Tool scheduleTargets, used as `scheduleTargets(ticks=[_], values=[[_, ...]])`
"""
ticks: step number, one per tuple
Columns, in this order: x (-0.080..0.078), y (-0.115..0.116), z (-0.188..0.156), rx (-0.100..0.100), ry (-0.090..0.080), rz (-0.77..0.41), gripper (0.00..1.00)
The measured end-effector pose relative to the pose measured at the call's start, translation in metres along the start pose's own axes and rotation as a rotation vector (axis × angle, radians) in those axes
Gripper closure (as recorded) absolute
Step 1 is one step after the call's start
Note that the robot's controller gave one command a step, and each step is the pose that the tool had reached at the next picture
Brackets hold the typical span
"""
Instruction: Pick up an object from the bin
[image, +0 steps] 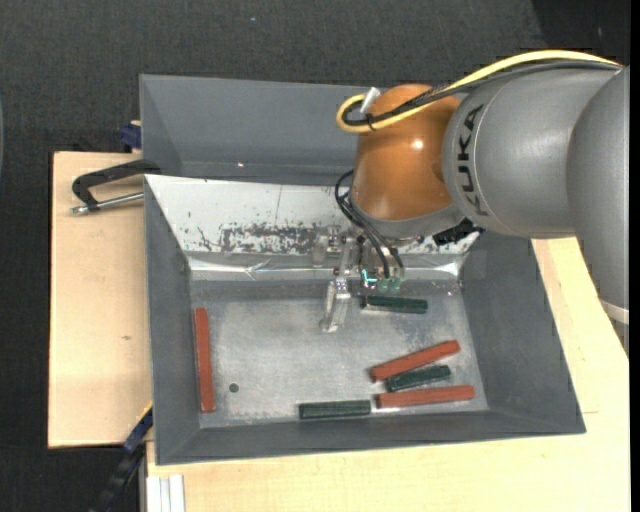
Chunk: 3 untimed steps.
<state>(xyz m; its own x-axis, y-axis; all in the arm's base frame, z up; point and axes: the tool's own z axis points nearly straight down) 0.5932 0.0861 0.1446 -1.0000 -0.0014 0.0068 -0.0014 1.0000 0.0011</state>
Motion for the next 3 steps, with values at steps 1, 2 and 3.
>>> scheduleTargets(ticks=[1, 2, 3], values=[[-0.002, 0.000, -0.005, -0.001, -0.008, 0.001, 0.00], [-0.003, -0.033, 0.023, -0.003, -0.012, 0.072, 0.00], [0.000, -0.056, 0.049, 0.001, -0.007, 0.028, 0.00]])
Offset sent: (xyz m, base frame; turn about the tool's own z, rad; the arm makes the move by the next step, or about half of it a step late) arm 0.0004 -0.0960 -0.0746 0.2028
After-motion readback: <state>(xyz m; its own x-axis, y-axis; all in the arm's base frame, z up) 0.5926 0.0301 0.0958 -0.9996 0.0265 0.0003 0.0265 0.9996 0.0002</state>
